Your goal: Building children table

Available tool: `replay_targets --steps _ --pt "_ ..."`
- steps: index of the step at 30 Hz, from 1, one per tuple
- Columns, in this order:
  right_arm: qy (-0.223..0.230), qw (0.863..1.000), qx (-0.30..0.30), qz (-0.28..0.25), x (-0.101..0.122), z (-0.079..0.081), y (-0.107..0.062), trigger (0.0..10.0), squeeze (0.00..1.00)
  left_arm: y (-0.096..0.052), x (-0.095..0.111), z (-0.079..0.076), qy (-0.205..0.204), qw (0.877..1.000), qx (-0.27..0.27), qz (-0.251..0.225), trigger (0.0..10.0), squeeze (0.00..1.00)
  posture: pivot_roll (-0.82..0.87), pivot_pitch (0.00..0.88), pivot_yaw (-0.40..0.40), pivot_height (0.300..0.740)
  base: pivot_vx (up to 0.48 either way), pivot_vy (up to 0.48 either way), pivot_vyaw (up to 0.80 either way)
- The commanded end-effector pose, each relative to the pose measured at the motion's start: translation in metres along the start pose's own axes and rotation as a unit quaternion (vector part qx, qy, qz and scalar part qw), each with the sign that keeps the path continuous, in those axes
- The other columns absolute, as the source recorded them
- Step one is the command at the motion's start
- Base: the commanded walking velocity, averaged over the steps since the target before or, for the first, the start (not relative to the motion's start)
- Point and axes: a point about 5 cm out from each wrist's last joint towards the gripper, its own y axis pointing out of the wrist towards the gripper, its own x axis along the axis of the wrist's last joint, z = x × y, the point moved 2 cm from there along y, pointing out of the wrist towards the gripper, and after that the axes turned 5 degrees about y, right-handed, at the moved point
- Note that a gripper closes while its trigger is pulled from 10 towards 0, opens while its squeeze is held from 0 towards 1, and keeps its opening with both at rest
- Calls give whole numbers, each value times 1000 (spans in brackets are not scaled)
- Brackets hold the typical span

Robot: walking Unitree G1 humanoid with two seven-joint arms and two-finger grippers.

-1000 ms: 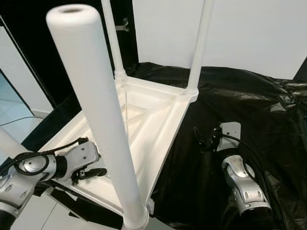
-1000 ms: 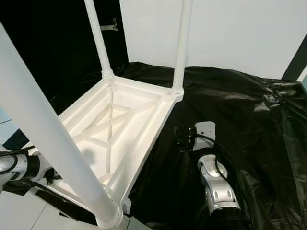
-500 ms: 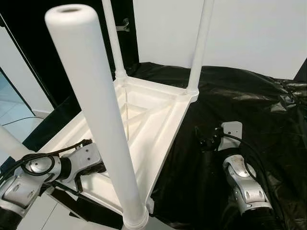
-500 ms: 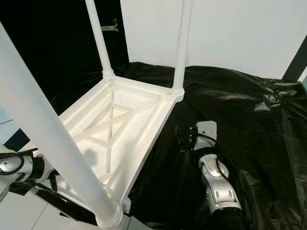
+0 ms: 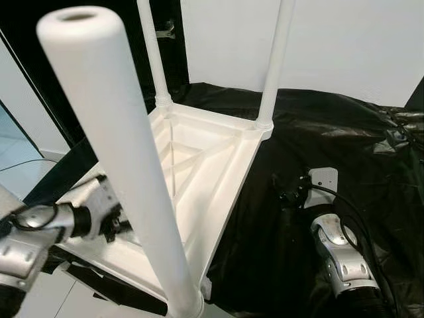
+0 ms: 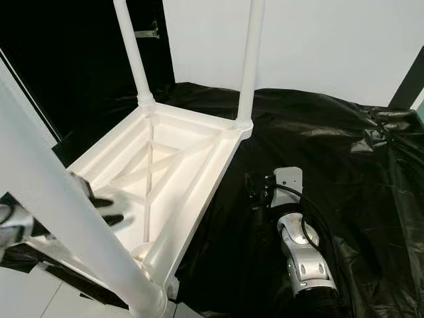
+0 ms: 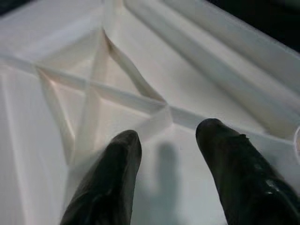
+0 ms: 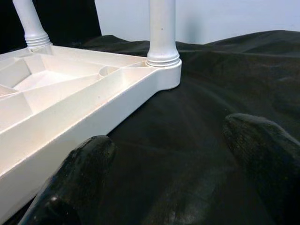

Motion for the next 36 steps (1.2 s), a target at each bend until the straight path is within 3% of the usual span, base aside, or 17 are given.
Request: replay_targets --steps 1,5,13,18,26,36 --pt "10 1000 12 2 0 5 -2 10000 0 -9 1 -11 -7 998 -63 -11 10000 0 58 0 14 740 0 0 0" --pt "20 999 44 -2 3 15 -6 10000 0 -22 1 -24 6 995 -95 -7 10000 0 65 0 4 740 0 0 0" --pt "25 997 74 3 2 28 -14 10000 0 -31 -14 -48 -3 989 -144 34 10000 0 70 0 -11 740 0 0 0" --pt "25 997 79 3 3 30 -13 10000 0 -27 -28 -49 11 988 -134 73 10000 0 68 0 -17 740 0 0 0" --pt "19 997 81 4 7 27 -12 10000 0 -26 -36 -49 26 986 -132 95 10000 0 60 0 -14 740 0 0 0" --pt "19 997 78 7 7 26 -15 10000 0 -9 -53 -42 84 979 -100 158 10000 0 55 0 -12 740 0 0 0"
